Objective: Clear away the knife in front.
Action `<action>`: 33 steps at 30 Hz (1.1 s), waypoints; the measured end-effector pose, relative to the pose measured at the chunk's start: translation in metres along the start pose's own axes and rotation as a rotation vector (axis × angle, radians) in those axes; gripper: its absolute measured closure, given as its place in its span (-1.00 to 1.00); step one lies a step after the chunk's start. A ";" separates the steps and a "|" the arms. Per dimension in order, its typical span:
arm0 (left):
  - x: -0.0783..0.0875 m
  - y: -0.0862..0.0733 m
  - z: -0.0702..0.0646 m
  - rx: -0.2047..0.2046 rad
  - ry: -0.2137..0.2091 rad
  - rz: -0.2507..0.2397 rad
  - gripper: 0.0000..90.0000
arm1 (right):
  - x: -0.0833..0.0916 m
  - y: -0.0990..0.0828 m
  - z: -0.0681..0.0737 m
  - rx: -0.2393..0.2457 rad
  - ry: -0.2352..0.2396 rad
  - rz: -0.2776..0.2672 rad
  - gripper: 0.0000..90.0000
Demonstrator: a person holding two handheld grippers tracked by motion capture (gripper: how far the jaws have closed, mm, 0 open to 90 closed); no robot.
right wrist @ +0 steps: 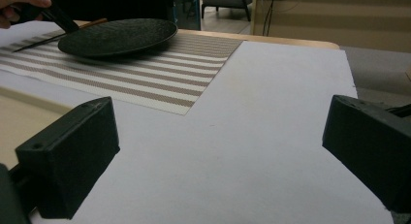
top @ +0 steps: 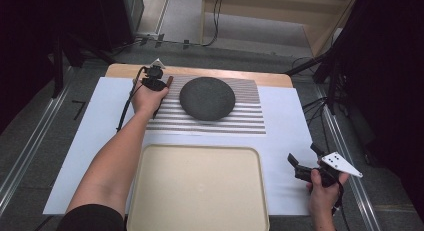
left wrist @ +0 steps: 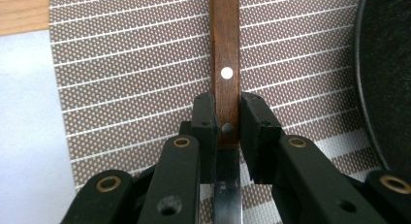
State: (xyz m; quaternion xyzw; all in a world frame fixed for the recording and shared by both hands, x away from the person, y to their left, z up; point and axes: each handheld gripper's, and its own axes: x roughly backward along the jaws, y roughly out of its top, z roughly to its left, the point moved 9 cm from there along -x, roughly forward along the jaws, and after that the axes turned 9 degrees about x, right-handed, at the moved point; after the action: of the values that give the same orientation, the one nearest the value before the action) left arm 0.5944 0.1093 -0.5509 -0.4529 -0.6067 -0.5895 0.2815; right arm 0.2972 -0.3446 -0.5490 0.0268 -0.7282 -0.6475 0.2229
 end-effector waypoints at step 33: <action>0.005 -0.024 -0.005 -0.091 -0.013 0.017 0.58 | -0.001 0.000 0.000 0.003 -0.004 0.007 -1.00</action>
State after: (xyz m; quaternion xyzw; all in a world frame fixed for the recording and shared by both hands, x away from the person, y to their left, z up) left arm 0.5697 0.1085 -0.5567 -0.4743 -0.5772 -0.6111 0.2615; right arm 0.2980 -0.3442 -0.5497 0.0235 -0.7296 -0.6458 0.2237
